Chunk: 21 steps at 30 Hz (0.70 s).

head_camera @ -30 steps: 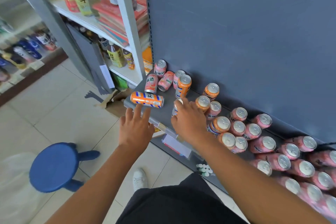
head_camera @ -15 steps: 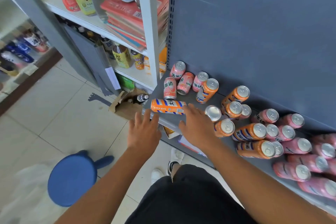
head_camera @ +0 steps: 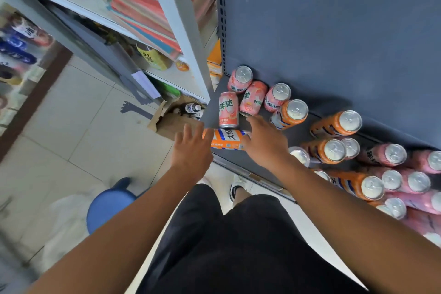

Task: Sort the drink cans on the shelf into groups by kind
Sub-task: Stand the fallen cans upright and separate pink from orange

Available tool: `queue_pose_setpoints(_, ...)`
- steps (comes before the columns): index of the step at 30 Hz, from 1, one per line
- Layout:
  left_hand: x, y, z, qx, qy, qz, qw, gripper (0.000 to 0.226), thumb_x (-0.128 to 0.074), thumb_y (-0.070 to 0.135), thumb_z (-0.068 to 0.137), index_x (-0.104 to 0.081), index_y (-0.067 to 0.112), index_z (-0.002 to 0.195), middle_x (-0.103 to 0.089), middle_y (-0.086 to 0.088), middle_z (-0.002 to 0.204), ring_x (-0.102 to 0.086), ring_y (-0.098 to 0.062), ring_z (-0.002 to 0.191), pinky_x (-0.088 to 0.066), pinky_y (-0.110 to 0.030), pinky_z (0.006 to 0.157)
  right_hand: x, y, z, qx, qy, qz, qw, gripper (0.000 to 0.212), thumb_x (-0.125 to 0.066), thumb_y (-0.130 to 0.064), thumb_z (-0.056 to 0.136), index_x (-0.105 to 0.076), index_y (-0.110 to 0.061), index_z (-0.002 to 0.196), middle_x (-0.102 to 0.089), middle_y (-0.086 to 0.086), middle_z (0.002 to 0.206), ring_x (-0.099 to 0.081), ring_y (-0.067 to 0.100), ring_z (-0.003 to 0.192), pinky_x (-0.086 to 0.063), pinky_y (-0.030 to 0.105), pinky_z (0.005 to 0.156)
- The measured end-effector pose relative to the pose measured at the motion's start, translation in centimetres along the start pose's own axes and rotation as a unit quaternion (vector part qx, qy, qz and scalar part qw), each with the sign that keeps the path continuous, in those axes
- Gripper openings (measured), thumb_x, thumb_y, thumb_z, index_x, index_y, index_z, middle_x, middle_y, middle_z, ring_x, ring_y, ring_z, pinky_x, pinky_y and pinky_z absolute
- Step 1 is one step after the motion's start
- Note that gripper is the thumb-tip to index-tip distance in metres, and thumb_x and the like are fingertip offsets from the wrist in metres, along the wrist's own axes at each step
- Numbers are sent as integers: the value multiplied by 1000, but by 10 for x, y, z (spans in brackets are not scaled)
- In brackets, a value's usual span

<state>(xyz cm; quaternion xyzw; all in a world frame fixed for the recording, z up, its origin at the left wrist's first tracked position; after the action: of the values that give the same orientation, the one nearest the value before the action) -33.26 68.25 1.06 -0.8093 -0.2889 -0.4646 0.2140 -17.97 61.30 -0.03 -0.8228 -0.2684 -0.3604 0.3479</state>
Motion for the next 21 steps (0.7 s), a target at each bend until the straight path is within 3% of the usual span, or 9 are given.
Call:
queue_pose_setpoints(6,-32,7,40,-67,-42,23,997,64,-55,37,94,-26,21,149,-25,-9,154,-27,-37,139,-36,-46,107,-10,12,17,-58,0,31,998,54,-51,-34,95,-40,-18,145,-47,5,144,-48,29,129,-42,41,99)
queue_pose_setpoints(14,-69,22,79,-166,-90,-6,982,83,-71,32,85,-20,18,149,-45,-9,139,-46,-30,124,-44,-41,98,-22,27,19,-160,36,100,981,49,-50,-30,98,-40,-21,145,-46,4,146,-51,30,125,-44,42,92)
queue_pose_setpoints(21,-76,12,87,-198,-81,-56,975,71,-71,20,83,-30,20,141,-50,-6,132,-55,-30,112,-46,-39,88,-25,-17,71,-104,84,129,983,50,-53,-25,93,-39,-20,141,-48,4,137,-53,35,116,-43,41,81)
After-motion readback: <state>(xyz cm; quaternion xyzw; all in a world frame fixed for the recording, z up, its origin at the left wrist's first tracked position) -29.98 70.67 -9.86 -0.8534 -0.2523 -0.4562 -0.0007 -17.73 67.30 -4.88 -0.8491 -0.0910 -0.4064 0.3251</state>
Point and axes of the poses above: each hand's wrist, its own z-axis towards the middle knuckle, its own x-axis out of the back of the hand, y = z × x, the point moved 9 cm from there along z, towards the middle knuckle
